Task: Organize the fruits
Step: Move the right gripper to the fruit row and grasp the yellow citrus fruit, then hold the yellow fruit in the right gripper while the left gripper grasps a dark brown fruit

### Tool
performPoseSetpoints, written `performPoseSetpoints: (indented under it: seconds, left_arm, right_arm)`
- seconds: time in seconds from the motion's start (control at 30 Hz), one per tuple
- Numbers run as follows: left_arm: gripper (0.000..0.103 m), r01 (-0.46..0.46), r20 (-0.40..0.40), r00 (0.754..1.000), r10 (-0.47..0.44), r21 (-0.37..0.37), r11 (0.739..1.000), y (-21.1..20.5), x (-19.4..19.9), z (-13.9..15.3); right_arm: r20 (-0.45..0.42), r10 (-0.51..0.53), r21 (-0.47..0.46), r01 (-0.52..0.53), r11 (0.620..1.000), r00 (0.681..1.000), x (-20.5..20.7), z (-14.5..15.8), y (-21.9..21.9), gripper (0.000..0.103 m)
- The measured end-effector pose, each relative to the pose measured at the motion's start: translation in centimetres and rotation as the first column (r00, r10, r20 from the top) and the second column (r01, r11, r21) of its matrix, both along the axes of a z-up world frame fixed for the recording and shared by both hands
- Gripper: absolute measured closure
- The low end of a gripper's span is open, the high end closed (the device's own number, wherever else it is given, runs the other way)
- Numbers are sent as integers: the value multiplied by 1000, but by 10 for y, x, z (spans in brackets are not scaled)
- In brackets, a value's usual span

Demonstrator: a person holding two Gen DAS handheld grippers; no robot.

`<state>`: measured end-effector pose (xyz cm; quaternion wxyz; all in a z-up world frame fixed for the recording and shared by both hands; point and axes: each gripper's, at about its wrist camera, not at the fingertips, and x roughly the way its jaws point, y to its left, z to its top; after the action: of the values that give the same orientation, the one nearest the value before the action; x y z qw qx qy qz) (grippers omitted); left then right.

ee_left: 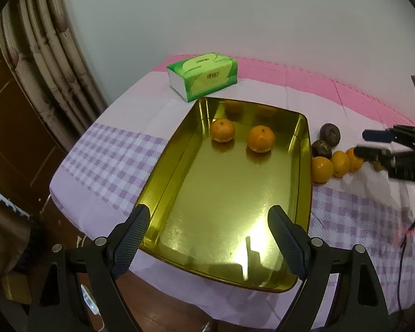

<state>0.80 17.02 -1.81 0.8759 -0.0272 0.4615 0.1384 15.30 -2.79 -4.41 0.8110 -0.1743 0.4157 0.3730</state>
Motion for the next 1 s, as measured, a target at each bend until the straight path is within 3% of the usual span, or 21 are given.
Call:
performPoseSetpoints:
  seconds: [0.17, 0.37, 0.53, 0.63, 0.73, 0.83, 0.93, 1.0]
  left_arm:
    - [16, 3, -6, 1000, -3, 3, 1000, -2, -1, -1]
    - [16, 10, -4, 1000, -10, 15, 1000, -4, 1, -2]
    - [16, 13, -15, 1000, -13, 13, 1000, -5, 3, -4]
    - [16, 14, -4, 1000, -14, 26, 1000, -6, 2, -3]
    - [16, 23, 19, 1000, -24, 32, 999, -9, 0, 1]
    - [16, 56, 33, 998, -57, 37, 998, -17, -3, 3]
    - [16, 133, 52, 989, -135, 44, 990, -33, -8, 5]
    - [16, 204, 65, 976, -207, 47, 978, -50, -11, 7]
  right_arm:
    - [63, 163, -173, -150, 973, 985, -20, -12, 31, 53]
    - [49, 236, -284, -213, 935, 971, -10, -31, 47, 53]
    - [-30, 267, -319, -262, 911, 963, 0, -45, 59, 64]
    - [-1, 263, -324, -249, 913, 965, -14, -37, 56, 64]
    - [48, 167, -198, -154, 968, 985, -42, -10, 18, 64]
    - [78, -51, -78, 57, 995, 996, -68, 3, -49, 64]
    - [91, -306, -35, 310, 950, 948, -85, -2, -130, 64]
    - [64, -464, 3, 465, 885, 883, -91, -8, -184, 64]
